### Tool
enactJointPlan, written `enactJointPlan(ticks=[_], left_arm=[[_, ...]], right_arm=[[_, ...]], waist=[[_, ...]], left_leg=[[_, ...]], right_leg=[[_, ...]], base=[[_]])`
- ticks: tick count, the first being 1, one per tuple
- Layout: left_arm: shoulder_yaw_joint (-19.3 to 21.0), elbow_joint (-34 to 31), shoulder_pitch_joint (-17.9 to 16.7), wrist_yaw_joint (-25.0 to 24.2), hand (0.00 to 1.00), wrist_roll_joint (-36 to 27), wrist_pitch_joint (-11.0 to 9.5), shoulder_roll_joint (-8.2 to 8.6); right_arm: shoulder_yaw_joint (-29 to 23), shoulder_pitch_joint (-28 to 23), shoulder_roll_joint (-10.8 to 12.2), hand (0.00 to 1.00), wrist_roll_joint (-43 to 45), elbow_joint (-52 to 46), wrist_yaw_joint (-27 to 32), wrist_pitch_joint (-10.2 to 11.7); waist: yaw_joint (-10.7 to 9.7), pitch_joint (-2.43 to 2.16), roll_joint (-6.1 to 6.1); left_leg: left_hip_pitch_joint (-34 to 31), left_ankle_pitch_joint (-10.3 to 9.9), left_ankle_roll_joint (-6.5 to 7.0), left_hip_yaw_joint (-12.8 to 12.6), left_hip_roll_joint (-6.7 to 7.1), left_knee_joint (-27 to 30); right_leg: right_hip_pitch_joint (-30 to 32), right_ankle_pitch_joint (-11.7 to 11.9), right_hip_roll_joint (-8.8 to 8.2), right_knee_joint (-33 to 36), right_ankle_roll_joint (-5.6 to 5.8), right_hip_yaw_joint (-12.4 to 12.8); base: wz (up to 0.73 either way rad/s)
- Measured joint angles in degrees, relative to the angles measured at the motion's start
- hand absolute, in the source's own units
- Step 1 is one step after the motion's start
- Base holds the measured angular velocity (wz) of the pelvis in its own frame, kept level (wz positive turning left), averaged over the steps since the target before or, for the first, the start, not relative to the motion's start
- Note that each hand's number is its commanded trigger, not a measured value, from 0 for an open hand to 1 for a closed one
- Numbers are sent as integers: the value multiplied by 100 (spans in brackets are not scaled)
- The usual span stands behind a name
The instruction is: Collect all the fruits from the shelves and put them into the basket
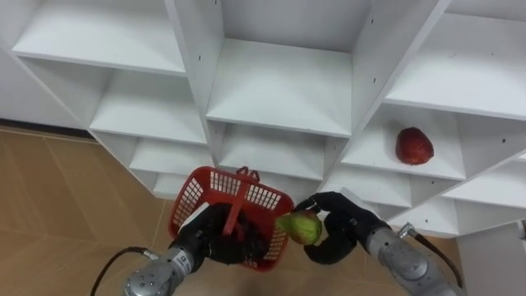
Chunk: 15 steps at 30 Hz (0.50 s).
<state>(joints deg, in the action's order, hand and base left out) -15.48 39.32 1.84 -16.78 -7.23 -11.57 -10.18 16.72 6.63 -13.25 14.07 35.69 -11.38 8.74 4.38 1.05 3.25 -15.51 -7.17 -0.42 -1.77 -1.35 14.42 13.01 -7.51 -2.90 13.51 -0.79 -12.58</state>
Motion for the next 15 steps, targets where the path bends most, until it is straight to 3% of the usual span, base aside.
enactJointPlan(ticks=[15], left_arm=[[-676,-66,212,-335,100,-217,0,56]], right_arm=[[109,470,233,100,-27,525,250,4]], waist=[[-13,44,-78]], left_leg=[[-129,2,2,-11,1,29]], right_leg=[[159,0,-6,39,-3,63]], base=[[-1]])
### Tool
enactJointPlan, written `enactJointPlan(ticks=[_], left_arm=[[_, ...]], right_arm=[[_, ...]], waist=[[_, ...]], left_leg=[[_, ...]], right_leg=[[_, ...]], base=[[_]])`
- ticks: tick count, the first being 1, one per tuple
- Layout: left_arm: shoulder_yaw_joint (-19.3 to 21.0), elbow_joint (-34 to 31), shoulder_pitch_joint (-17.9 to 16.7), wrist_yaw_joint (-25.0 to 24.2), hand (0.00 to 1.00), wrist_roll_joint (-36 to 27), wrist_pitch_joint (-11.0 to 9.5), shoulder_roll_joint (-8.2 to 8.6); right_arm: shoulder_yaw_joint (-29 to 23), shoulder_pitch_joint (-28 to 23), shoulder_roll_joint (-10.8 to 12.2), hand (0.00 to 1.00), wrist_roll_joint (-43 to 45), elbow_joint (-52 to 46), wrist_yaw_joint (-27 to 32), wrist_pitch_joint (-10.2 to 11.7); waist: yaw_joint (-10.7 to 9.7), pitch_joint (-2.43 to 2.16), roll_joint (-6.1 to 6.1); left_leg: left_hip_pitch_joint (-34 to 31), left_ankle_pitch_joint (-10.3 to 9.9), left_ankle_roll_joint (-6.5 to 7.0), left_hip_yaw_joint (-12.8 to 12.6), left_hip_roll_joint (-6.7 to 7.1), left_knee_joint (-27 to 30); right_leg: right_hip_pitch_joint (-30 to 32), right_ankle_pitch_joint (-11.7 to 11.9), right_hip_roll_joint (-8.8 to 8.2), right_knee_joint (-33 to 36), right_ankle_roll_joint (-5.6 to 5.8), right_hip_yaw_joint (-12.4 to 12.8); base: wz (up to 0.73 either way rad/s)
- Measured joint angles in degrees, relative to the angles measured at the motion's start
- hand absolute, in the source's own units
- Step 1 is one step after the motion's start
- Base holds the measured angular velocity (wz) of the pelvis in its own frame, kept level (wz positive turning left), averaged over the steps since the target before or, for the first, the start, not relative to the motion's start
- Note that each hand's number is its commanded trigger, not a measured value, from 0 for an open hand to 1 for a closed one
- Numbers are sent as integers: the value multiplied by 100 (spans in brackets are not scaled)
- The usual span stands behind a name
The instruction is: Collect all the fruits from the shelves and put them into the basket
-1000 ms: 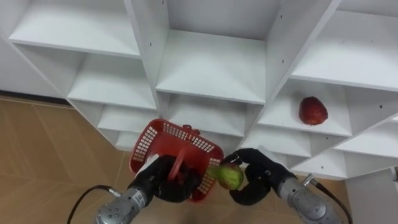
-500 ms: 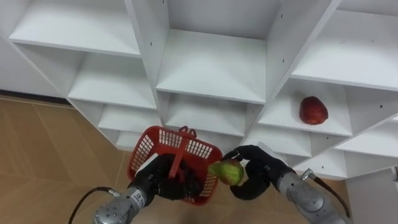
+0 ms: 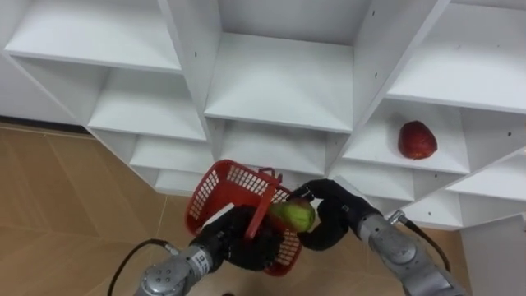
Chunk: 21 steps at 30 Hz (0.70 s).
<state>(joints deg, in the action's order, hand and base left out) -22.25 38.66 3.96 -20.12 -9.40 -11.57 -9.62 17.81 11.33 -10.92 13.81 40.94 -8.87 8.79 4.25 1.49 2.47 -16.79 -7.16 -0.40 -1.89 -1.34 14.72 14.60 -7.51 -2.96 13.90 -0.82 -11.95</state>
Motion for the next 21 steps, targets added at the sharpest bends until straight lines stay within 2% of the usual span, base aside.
enactJointPlan(ticks=[7,12,13,14,15,21], left_arm=[[-59,-10,35,-93,100,-17,0,62],[-79,-10,37,-186,100,-17,0,119],[-78,-11,37,-186,100,-17,0,119],[-78,-15,38,-186,100,-17,0,119],[-76,-29,38,-186,100,-18,0,118],[-74,-50,84,-187,100,-18,0,129]], right_arm=[[12,153,64,100,0,153,78,0],[12,233,203,100,5,259,199,0],[12,239,219,89,8,289,202,0],[13,242,241,51,13,331,202,0],[14,241,248,0,14,346,202,0],[12,250,250,0,13,347,248,0]], waist=[[3,27,-42],[-27,29,-47],[-34,29,-47],[-44,29,-47],[-54,29,-49],[-62,29,-48]], left_leg=[[-3,0,0,-29,-3,-1],[0,0,0,-32,-4,-20],[-1,0,0,-32,-4,-22],[-4,0,0,-32,-3,-25],[-11,0,0,-32,-3,-26],[-12,0,0,-45,-4,-34]], right_leg=[[20,0,2,9,0,29],[23,0,3,2,0,31],[24,0,3,0,0,31],[28,0,3,-3,1,32],[34,0,3,-5,1,32],[43,0,6,-13,1,49]], base=[[-1],[0],[0],[0],[0],[0]])
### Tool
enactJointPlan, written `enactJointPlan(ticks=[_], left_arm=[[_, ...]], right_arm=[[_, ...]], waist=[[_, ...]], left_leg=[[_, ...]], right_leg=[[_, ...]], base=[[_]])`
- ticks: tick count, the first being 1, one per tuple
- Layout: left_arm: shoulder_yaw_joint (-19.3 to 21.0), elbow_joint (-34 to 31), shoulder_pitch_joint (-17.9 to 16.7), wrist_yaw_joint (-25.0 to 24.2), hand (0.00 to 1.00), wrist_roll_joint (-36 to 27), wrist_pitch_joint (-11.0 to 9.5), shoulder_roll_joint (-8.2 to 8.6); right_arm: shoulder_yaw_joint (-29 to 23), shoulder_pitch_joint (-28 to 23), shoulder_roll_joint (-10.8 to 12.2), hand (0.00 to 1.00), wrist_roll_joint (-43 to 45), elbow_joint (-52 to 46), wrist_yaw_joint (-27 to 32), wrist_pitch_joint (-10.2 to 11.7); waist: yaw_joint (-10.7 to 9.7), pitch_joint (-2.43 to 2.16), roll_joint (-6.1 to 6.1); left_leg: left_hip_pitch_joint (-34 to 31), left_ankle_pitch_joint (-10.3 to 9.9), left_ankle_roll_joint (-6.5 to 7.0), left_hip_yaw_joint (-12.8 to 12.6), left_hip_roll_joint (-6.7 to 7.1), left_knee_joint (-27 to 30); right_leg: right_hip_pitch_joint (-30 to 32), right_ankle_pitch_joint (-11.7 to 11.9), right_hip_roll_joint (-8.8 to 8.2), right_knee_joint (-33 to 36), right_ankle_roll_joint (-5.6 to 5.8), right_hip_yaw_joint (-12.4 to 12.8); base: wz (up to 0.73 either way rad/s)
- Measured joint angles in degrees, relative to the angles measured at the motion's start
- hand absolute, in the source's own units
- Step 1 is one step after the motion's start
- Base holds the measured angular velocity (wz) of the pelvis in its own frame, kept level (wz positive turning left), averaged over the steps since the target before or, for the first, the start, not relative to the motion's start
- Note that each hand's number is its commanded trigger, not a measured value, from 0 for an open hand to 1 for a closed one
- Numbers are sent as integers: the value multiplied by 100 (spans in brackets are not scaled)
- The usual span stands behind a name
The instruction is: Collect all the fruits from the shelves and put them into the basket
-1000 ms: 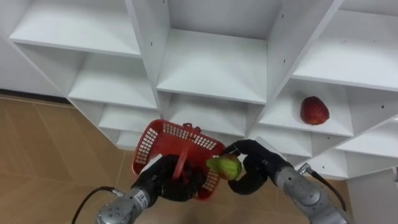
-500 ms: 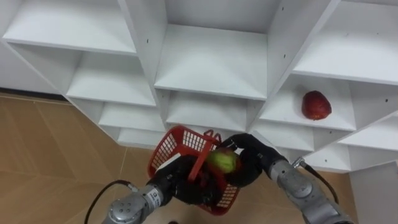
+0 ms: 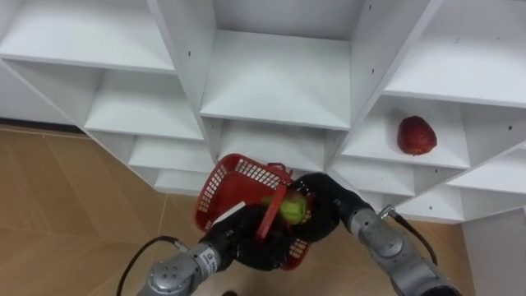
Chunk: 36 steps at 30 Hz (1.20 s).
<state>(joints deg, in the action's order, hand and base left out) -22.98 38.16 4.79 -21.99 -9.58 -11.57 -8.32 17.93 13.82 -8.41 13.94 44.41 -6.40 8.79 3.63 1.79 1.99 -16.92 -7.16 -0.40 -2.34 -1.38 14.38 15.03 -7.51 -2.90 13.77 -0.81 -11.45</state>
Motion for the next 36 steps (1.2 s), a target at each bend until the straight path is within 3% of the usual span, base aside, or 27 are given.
enactJointPlan(ticks=[28,36], left_arm=[[21,-230,64,-102,100,18,18,7],[26,-230,-7,202,100,430,14,-247]], right_arm=[[113,79,38,0,-1,217,-314,5],[173,-385,-62,0,-72,-131,-428,204]], waist=[[-30,9,63],[-35,-6,58]], left_leg=[[66,2,2,-53,-1,-61],[301,1,0,-66,-1,-75]], right_leg=[[-21,1,1,-16,1,41],[-305,0,12,-119,5,29]], base=[[-1],[1]])
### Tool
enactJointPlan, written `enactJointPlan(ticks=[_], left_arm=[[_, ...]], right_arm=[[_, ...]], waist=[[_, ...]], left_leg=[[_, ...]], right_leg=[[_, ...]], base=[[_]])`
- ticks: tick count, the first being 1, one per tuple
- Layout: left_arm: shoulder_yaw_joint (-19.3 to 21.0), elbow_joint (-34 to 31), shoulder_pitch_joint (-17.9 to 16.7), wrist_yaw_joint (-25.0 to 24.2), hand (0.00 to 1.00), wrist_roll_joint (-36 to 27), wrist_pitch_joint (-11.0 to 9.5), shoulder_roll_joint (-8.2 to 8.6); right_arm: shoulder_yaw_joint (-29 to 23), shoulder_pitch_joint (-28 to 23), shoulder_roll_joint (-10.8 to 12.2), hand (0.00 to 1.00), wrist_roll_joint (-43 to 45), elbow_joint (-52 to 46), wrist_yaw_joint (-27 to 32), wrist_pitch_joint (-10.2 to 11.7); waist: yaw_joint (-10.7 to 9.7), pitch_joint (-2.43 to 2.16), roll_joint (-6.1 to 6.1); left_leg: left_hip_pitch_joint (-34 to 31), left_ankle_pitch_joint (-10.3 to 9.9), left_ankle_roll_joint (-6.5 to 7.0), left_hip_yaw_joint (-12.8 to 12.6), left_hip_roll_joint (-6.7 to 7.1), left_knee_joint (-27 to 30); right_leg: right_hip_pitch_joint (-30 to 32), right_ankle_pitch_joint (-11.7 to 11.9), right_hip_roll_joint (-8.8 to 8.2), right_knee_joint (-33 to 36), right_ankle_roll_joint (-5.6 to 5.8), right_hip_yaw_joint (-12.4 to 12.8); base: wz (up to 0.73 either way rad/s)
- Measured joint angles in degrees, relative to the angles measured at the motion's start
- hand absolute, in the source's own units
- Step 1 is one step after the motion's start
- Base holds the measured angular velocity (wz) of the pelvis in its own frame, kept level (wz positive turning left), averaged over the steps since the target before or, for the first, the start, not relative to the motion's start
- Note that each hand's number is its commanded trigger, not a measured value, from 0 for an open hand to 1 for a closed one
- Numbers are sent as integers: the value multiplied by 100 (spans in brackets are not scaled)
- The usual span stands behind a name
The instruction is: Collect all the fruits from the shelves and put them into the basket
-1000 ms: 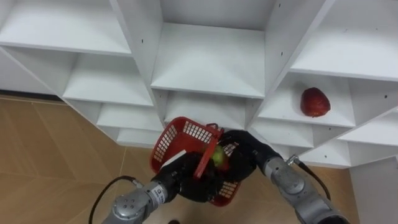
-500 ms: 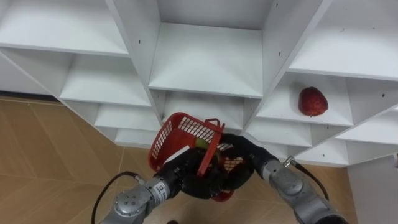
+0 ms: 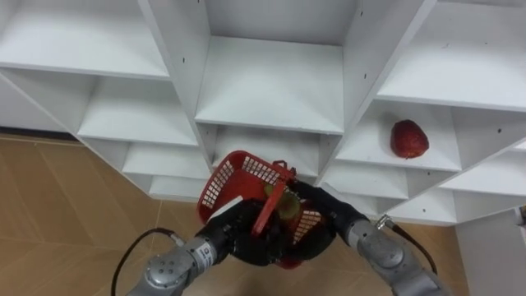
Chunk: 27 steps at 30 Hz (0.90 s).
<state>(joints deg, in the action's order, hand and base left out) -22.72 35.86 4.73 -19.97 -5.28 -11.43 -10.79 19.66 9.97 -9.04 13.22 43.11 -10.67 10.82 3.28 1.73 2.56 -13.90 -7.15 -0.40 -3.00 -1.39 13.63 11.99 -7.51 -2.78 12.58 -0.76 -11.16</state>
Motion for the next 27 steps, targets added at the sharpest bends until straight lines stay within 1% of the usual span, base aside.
enactJointPlan(ticks=[1,4,6,7,9,10,12,14,15,18,21,25,27], left_arm=[[-1,0,-2,27,100,22,0,-1],[5,1,-59,126,100,115,-9,10],[21,1,-166,154,100,113,-17,-6],[21,0,-202,158,100,112,-20,-10],[60,-35,-308,161,100,124,-22,-14],[107,-68,-348,157,100,133,-22,-17],[355,-220,-528,176,100,241,-25,-21],[466,-220,-580,207,100,241,-32,-23],[490,-218,-613,255,100,231,-42,-26],[549,-217,-809,363,100,232,-104,-23],[585,-212,-954,453,100,227,-104,-19],[667,-202,-1054,596,100,203,-104,-36],[724,-146,-1123,698,100,202,-105,-69]], right_arm=[[41,-1,-8,0,0,0,-1,1],[69,-106,-28,0,-61,-30,-37,34],[77,-271,-69,0,-140,-147,-110,38],[89,-332,-91,0,-153,-211,-119,39],[103,-635,-260,0,-162,-688,-170,34],[102,-710,-303,0,-160,-826,-184,34],[86,-899,-401,0,-93,-1246,-209,38],[73,-1015,-442,0,-76,-1483,-199,39],[17,-1140,-460,0,-39,-1683,-198,41],[-99,-1339,-471,0,-15,-2052,-176,46],[-212,-1411,-466,0,-41,-2195,-97,48],[-369,-1478,-465,0,-52,-2530,52,57],[-378,-1480,-454,0,-64,-2656,174,161]], waist=[[4,-3,-5],[20,-35,-25],[39,-55,-37],[33,-77,-47],[34,-113,-103],[31,-116,-105],[10,-116,-105],[-22,-117,-106],[-18,-127,-103],[-1,-133,-99],[-49,-131,-93],[-75,-130,-86],[-129,-125,-84]], left_leg=[[5,0,0,-3,0,0],[98,0,0,-35,0,-28],[272,-2,-1,-135,-1,-49],[315,-3,-1,-164,-1,-65],[484,-15,13,-200,-6,-183],[526,-16,13,-223,-11,-209],[705,-19,7,-321,-34,-256],[846,-27,-4,-340,-46,-301],[907,-31,-11,-369,-60,-324],[1074,-38,-22,-494,-90,-401],[1152,-45,-30,-517,-93,-414],[1253,-65,-35,-619,-105,-439],[1391,-102,-43,-645,-121,-457]], right_leg=[[-2,0,0,4,0,4],[-55,1,1,16,0,41],[-183,-5,3,9,9,128],[-203,-7,7,9,13,146],[-293,-11,24,2,25,188],[-312,-11,29,3,25,204],[-430,-7,61,-3,25,319],[-521,-8,79,-41,24,347],[-558,-3,98,-82,17,378],[-631,2,137,-84,9,506],[-693,6,143,-87,6,534],[-721,6,162,-79,8,639],[-847,6,182,-96,9,666]], base=[[0],[-7],[-18],[-19],[-12],[-16],[-22],[-12],[-12],[-21],[-8],[-15],[-12]])
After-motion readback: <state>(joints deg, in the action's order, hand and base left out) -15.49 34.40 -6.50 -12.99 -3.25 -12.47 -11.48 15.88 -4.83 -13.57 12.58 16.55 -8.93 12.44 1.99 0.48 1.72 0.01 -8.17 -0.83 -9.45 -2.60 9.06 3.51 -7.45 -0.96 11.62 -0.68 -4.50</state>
